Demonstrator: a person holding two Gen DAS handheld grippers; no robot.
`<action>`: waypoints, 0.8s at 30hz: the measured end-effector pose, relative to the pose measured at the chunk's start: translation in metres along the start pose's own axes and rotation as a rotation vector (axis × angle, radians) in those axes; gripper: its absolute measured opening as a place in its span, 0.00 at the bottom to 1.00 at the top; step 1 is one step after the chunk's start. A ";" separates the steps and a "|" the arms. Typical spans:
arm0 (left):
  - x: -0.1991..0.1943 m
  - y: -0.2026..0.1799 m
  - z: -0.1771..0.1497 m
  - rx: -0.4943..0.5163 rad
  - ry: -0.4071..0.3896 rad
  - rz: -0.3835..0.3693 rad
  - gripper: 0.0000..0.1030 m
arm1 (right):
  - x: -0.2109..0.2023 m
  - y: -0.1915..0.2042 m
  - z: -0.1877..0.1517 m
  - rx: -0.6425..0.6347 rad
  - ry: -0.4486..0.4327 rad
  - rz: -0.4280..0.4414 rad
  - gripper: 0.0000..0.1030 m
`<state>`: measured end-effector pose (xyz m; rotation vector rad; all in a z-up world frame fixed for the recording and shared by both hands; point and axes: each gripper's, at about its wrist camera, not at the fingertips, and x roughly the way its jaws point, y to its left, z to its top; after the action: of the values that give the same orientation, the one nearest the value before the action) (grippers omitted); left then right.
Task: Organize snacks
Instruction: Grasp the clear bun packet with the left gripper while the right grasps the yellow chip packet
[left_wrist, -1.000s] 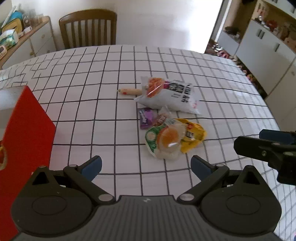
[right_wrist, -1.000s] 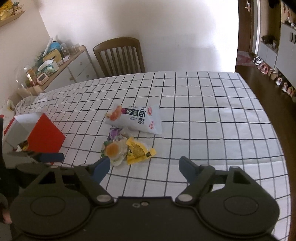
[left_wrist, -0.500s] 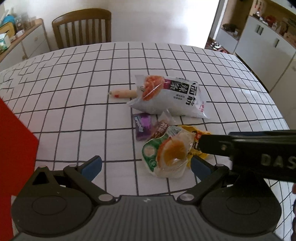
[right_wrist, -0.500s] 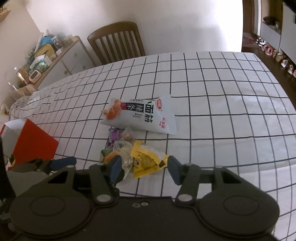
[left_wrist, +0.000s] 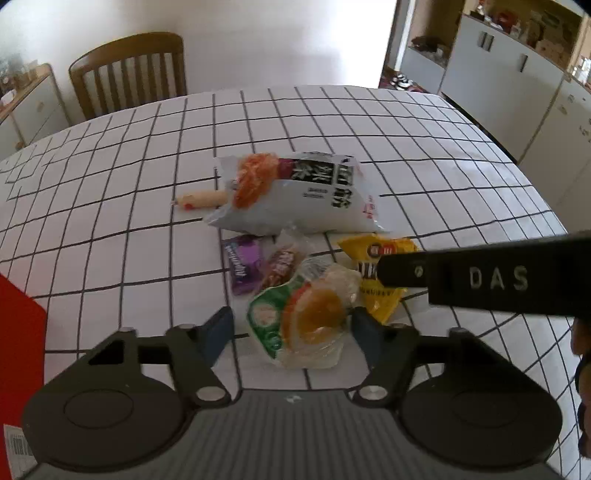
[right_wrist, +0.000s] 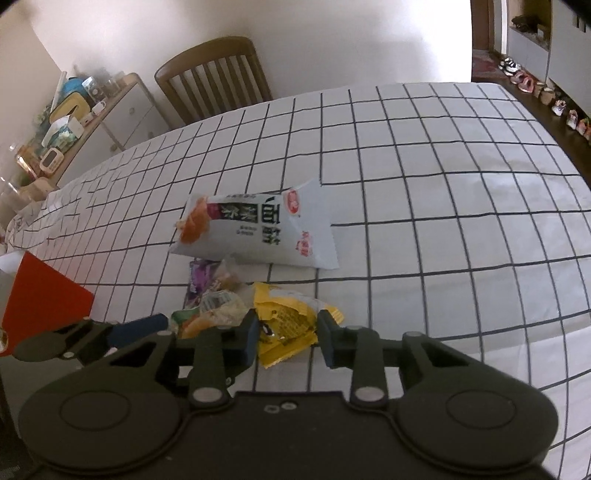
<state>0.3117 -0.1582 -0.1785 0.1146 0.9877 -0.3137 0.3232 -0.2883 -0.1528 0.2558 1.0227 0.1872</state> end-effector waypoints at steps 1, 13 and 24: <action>0.000 -0.002 0.000 0.007 -0.003 -0.001 0.56 | 0.000 -0.001 0.001 0.000 -0.005 -0.003 0.26; -0.017 0.009 -0.013 -0.053 0.011 -0.012 0.48 | -0.011 -0.007 -0.008 -0.013 -0.046 -0.031 0.10; -0.050 0.014 -0.031 -0.112 0.024 -0.033 0.48 | -0.034 -0.001 -0.032 -0.020 -0.037 -0.027 0.09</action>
<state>0.2661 -0.1269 -0.1542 0.0005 1.0297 -0.2869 0.2784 -0.2945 -0.1410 0.2269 0.9862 0.1677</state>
